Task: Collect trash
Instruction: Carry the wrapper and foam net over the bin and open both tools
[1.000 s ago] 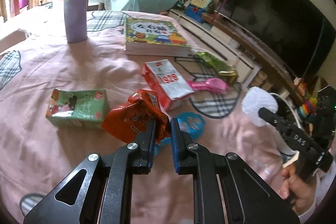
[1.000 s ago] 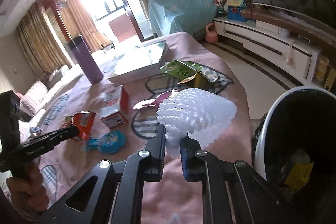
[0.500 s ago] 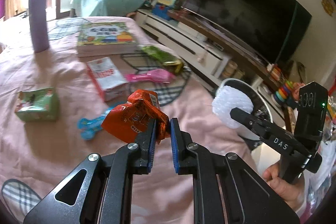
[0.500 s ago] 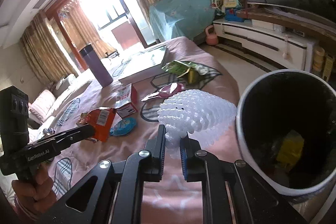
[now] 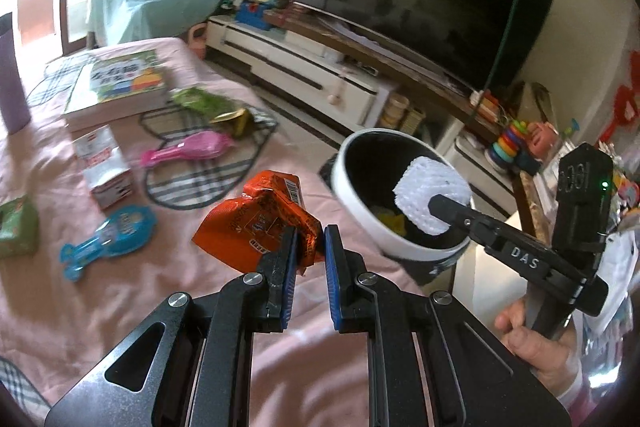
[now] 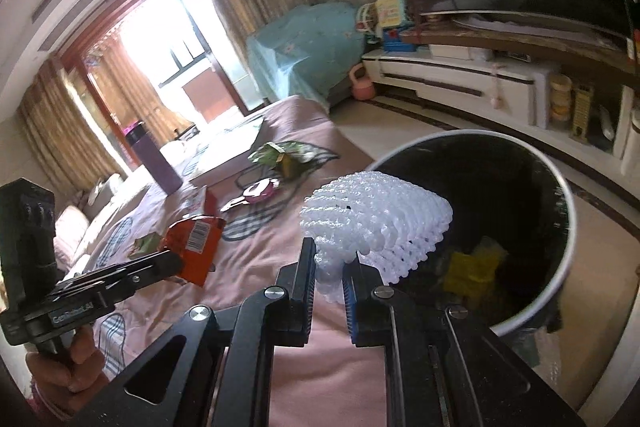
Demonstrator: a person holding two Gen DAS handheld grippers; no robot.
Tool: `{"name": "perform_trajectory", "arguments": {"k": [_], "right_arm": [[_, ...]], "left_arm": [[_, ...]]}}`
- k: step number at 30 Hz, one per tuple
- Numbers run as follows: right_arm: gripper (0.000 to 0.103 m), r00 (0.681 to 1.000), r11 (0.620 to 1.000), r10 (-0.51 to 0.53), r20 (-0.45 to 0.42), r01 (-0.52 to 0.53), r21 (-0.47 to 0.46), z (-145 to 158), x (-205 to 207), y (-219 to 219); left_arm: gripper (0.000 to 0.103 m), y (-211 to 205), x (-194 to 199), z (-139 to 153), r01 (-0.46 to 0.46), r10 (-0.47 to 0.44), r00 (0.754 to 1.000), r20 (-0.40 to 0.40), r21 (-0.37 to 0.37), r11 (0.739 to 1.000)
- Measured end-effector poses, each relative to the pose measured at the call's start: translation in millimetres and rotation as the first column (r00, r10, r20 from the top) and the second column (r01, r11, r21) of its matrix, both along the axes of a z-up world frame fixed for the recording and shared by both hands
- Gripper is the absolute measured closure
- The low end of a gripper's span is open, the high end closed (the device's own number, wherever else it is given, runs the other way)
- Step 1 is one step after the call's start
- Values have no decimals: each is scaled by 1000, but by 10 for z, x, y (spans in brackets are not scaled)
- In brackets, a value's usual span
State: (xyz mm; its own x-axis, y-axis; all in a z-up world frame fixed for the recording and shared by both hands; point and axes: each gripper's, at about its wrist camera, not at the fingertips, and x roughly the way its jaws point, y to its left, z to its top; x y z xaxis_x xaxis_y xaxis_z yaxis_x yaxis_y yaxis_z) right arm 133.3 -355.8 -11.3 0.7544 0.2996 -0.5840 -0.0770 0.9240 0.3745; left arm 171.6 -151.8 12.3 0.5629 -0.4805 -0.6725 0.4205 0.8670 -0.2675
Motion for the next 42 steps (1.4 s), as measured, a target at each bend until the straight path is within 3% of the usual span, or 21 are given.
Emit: {"name": "perform_trajectory", "arguments": {"k": [8, 18, 27, 29, 32, 33, 42], "right_arm": [[90, 999, 999, -47, -19, 47, 1, -45, -10, -318], [86, 996, 1000, -18, -84, 17, -21, -144, 106, -558], [86, 993, 1000, -18, -116, 15, -27, -190, 200, -748], [82, 992, 999, -15, -124, 11, -31, -190, 222, -775], [57, 991, 999, -15, -132, 10, -37, -195, 221, -792], [48, 991, 999, -10, -131, 6, -35, -195, 215, -792], [30, 993, 998, 0, -121, -8, -67, -134, 167, -708]], "left_arm": [[91, -415, 57, 36, 77, -77, 997, 1, -14, 997], [91, -937, 183, 32, 163, -163, 987, 14, 5, 987], [87, -1178, 362, -153, 205, -204, 978, -51, 6, 979], [74, -1173, 390, -204, 198, -197, 978, -71, 12, 980], [54, -1111, 394, -232, 180, -178, 981, -77, 11, 984], [52, -1089, 390, -233, 174, -173, 982, -77, 11, 985], [45, -694, 251, -243, 122, -122, 990, -74, 1, 992]]}}
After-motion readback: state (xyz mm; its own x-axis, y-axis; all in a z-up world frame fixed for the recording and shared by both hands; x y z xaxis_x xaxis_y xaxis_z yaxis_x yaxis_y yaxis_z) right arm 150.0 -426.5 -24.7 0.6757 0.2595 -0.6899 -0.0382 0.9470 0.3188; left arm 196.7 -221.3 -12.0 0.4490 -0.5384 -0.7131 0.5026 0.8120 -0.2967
